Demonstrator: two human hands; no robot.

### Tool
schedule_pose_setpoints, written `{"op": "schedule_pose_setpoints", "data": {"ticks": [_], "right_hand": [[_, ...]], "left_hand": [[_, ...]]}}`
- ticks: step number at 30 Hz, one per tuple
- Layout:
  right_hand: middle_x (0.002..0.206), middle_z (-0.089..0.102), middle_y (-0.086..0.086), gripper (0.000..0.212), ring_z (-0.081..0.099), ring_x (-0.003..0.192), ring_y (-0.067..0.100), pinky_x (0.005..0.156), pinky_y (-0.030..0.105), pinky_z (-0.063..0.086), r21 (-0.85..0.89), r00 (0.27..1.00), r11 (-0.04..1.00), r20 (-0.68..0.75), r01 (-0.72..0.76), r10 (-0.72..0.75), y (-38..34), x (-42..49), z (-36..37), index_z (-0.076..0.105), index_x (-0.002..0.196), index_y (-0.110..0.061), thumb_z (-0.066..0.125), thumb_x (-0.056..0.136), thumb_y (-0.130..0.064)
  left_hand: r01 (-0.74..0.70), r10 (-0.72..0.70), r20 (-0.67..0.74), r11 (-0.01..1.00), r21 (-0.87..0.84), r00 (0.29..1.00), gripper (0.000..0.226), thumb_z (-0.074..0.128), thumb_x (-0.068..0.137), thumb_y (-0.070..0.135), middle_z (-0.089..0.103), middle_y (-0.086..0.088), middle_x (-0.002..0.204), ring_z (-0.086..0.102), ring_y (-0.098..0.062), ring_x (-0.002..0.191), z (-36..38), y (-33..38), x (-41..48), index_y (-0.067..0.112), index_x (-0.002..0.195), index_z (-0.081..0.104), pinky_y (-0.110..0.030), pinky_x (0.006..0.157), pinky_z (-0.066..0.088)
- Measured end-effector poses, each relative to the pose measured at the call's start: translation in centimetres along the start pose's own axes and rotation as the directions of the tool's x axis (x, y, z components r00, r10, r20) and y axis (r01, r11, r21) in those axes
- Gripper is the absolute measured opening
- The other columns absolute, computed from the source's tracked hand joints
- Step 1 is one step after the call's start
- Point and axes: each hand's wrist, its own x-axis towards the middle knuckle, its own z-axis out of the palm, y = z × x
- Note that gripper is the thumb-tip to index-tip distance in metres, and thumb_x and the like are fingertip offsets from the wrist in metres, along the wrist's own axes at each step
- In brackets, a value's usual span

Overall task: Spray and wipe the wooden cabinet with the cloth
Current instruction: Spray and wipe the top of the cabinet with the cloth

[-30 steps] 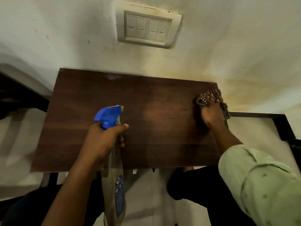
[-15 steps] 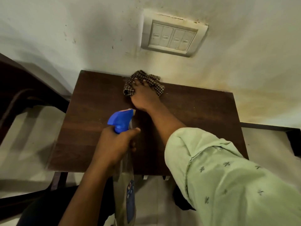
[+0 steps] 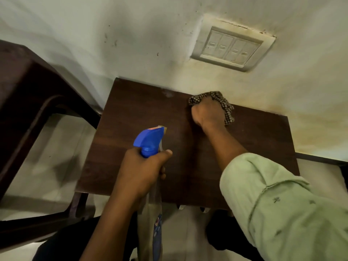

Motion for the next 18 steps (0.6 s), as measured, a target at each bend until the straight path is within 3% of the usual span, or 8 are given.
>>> {"op": "schedule_pose_setpoints", "data": {"ticks": [3, 5, 7, 8, 11, 14, 18], "right_hand": [[0.128, 0.057, 0.013, 0.043, 0.052, 0.119, 0.033, 0.101, 0.039, 0.040, 0.068, 0.967, 0.968, 0.065, 0.243, -0.248, -6.0, -0.9, 2.3, 0.057, 0.124, -0.008, 0.047, 0.086, -0.027], [0.134, 0.052, 0.009, 0.046, 0.047, 0.123, 0.031, 0.102, 0.042, 0.037, 0.083, 0.901, 0.907, 0.111, 0.412, -0.419, -9.7, -1.5, 3.8, 0.053, 0.129, -0.009, 0.045, 0.087, -0.029], [0.141, 0.045, 0.008, 0.048, 0.038, 0.129, 0.032, 0.106, 0.045, 0.033, 0.056, 0.871, 0.881, 0.132, 0.470, -0.473, -11.3, -1.5, 4.5, 0.048, 0.133, -0.008, 0.043, 0.089, -0.026], [0.147, 0.038, 0.008, 0.052, 0.032, 0.134, 0.032, 0.110, 0.046, 0.030, 0.037, 0.857, 0.869, 0.151, 0.493, -0.492, -11.3, -1.5, 4.7, 0.043, 0.139, -0.008, 0.043, 0.089, -0.024], [0.158, 0.022, 0.003, 0.059, 0.016, 0.144, 0.028, 0.118, 0.043, 0.017, 0.052, 0.795, 0.815, 0.191, 0.577, -0.575, -9.7, -0.7, 4.5, 0.028, 0.148, -0.009, 0.043, 0.092, -0.018], [0.159, 0.019, 0.001, 0.061, 0.014, 0.146, 0.023, 0.119, 0.034, 0.012, 0.089, 0.739, 0.767, 0.217, 0.636, -0.638, -7.4, 0.1, 4.1, 0.027, 0.150, -0.013, 0.047, 0.092, -0.015], [0.158, 0.021, 0.004, 0.060, 0.017, 0.146, 0.024, 0.119, 0.028, 0.006, 0.044, 0.822, 0.832, 0.136, 0.553, -0.554, 0.2, 0.4, 3.4, 0.029, 0.149, -0.012, 0.050, 0.093, -0.014]], "left_hand": [[0.025, -0.025, -0.013, 1.000, 0.011, 1.000, 0.021, 0.068, 0.081, 0.025, 0.062, -0.009, 0.063, 0.063, -0.021, 0.063, -0.6, -0.3, 0.3, 0.006, 0.084, 0.062, -0.035, 0.065, 0.055], [0.076, -0.076, -0.014, 0.997, 0.020, 0.997, 0.016, 0.063, 0.086, 0.013, 0.061, 0.001, 0.049, 0.061, -0.018, 0.057, -0.9, -0.7, 1.0, 0.006, 0.074, 0.057, -0.019, 0.054, 0.049], [0.094, -0.094, -0.014, 0.996, -0.003, 0.995, 0.021, 0.057, 0.089, 0.004, 0.055, 0.008, 0.038, 0.056, -0.007, 0.046, -1.4, -1.4, 1.5, 0.007, 0.069, 0.051, -0.010, 0.046, 0.043], [0.082, -0.082, -0.037, 0.997, -0.001, 0.996, 0.017, 0.060, 0.088, 0.008, 0.058, 0.006, 0.043, 0.057, -0.005, 0.046, -1.5, -1.5, 1.3, 0.008, 0.072, 0.053, -0.012, 0.049, 0.046], [-0.014, 0.016, -0.061, 1.000, 0.022, 0.998, 0.013, 0.069, 0.081, 0.027, 0.063, -0.006, 0.066, 0.064, -0.017, 0.061, -1.2, -0.7, -0.3, 0.018, 0.086, 0.061, -0.036, 0.066, 0.058], [-0.002, 0.004, -0.070, 0.999, 0.037, 0.998, 0.019, 0.071, 0.077, 0.032, 0.065, -0.007, 0.068, 0.067, -0.021, 0.064, -0.8, -0.1, -0.6, 0.017, 0.086, 0.063, -0.046, 0.075, 0.058], [0.043, -0.041, -0.075, 0.999, 0.032, 0.996, 0.024, 0.070, 0.079, 0.032, 0.067, -0.007, 0.067, 0.067, -0.020, 0.064, -0.8, 0.2, -0.3, 0.009, 0.085, 0.065, -0.044, 0.077, 0.058]]}}
